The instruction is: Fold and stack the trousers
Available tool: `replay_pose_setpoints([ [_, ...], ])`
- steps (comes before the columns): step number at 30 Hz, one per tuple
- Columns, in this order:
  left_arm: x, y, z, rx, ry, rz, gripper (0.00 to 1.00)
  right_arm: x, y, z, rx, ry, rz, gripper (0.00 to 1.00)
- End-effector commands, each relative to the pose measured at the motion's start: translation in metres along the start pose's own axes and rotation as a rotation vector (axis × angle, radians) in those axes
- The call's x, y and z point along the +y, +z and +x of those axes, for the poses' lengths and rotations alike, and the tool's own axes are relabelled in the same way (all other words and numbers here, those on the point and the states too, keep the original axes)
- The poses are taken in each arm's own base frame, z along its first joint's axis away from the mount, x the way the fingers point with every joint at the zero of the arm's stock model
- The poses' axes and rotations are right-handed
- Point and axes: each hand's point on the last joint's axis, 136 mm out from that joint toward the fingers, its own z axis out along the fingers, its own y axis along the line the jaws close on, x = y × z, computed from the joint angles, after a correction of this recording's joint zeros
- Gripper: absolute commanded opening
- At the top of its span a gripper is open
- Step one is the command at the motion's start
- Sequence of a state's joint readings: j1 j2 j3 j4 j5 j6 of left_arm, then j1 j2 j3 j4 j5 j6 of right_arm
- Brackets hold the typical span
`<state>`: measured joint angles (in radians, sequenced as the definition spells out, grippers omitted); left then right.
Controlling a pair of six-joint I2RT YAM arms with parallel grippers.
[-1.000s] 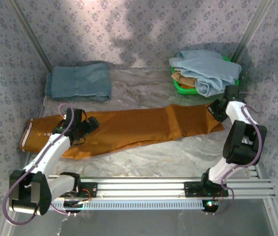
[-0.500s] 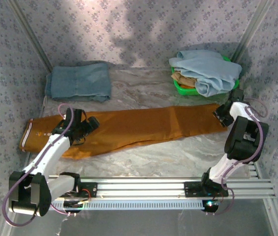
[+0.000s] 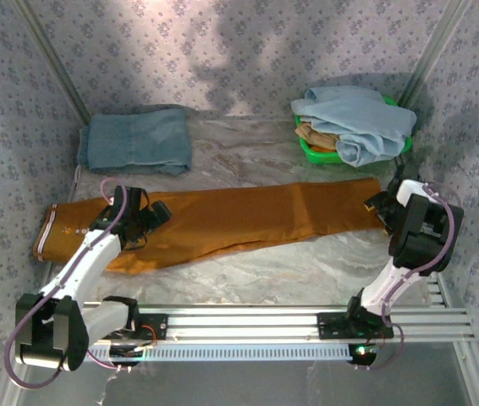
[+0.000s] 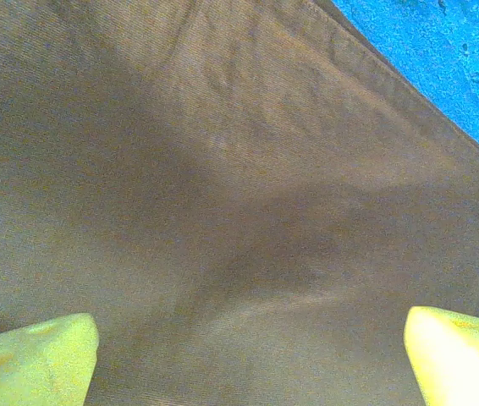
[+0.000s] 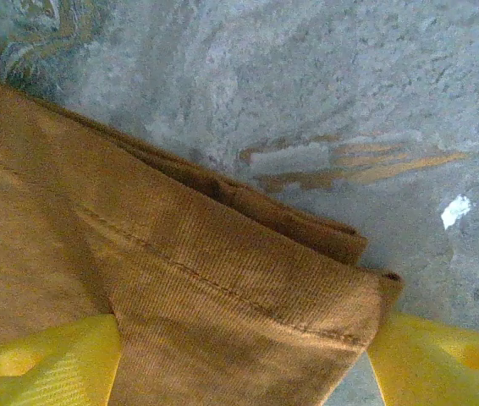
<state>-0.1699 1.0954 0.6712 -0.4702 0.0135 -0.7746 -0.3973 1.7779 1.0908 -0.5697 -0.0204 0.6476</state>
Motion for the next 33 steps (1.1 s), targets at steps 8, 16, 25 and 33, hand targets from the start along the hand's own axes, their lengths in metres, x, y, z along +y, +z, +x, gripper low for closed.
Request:
replay_pose_setpoints([
  [8,-0.004,-0.005,-0.004,-0.004,0.006,0.014,0.93,0.005,0.028,-0.007,0.043,0.031,-0.008,0.46],
  [16,-0.001,-0.009,-0.002,-0.010,0.020,0.011,0.93,0.016,0.020,-0.021,0.010,0.011,-0.058,0.25],
  [25,-0.001,-0.012,-0.002,-0.017,0.029,0.020,0.93,0.035,-0.008,-0.024,-0.087,-0.074,-0.119,0.03],
  [33,0.001,-0.015,-0.001,-0.024,0.020,0.026,0.93,0.051,-0.047,-0.011,-0.163,-0.141,-0.174,0.00],
])
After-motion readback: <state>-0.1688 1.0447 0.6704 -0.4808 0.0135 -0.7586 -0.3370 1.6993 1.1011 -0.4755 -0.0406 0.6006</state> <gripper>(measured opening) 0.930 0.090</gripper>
